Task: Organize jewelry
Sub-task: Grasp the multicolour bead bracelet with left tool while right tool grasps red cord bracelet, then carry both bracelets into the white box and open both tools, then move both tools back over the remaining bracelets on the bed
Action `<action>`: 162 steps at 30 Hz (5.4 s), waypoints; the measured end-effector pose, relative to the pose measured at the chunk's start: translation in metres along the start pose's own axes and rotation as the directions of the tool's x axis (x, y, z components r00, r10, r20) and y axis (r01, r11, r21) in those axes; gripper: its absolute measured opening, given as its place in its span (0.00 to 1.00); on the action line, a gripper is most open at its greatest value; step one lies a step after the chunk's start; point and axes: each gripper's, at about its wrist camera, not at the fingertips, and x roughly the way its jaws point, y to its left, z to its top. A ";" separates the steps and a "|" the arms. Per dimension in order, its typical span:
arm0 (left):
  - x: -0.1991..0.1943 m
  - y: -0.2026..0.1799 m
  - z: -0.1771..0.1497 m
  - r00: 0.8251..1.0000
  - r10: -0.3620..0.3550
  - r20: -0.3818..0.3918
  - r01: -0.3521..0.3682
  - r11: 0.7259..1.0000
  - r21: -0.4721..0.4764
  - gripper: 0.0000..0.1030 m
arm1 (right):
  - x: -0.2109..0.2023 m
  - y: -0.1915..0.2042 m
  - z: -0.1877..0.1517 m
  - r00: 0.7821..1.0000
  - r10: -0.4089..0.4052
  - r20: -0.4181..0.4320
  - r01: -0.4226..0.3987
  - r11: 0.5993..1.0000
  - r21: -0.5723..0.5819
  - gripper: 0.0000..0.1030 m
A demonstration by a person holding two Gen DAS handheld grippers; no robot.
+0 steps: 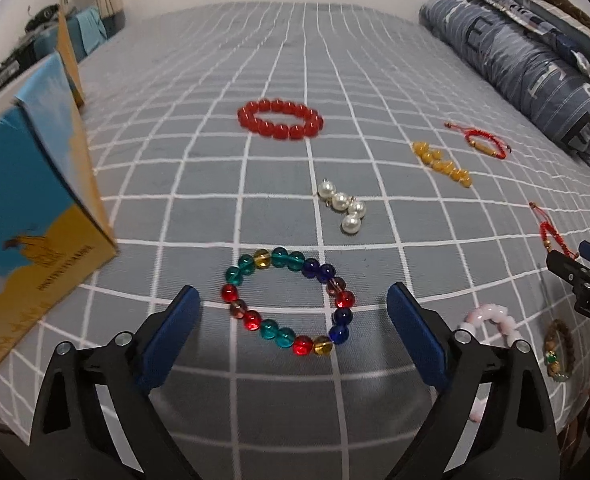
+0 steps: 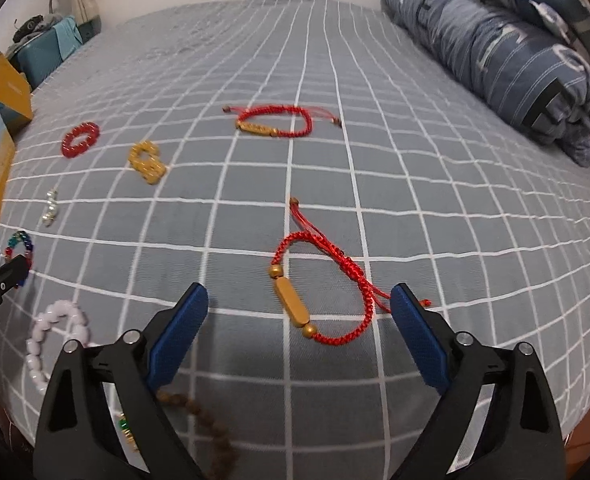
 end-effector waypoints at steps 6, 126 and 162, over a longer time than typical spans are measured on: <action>0.010 -0.002 -0.001 1.000 0.005 -0.022 -0.005 1.000 0.008 0.78 | 0.016 -0.004 -0.003 0.999 0.032 -0.038 -0.031 0.999 0.021 0.70; -0.207 0.193 0.046 0.939 0.292 0.180 -0.223 0.919 -0.325 0.95 | -0.160 0.289 0.136 0.938 0.305 0.165 -0.217 0.888 -0.406 0.93; 0.024 -0.023 0.051 1.000 0.005 -0.031 -0.006 0.999 -0.045 0.93 | -0.038 0.028 -0.056 0.994 0.107 -0.031 -0.108 0.994 -0.023 0.93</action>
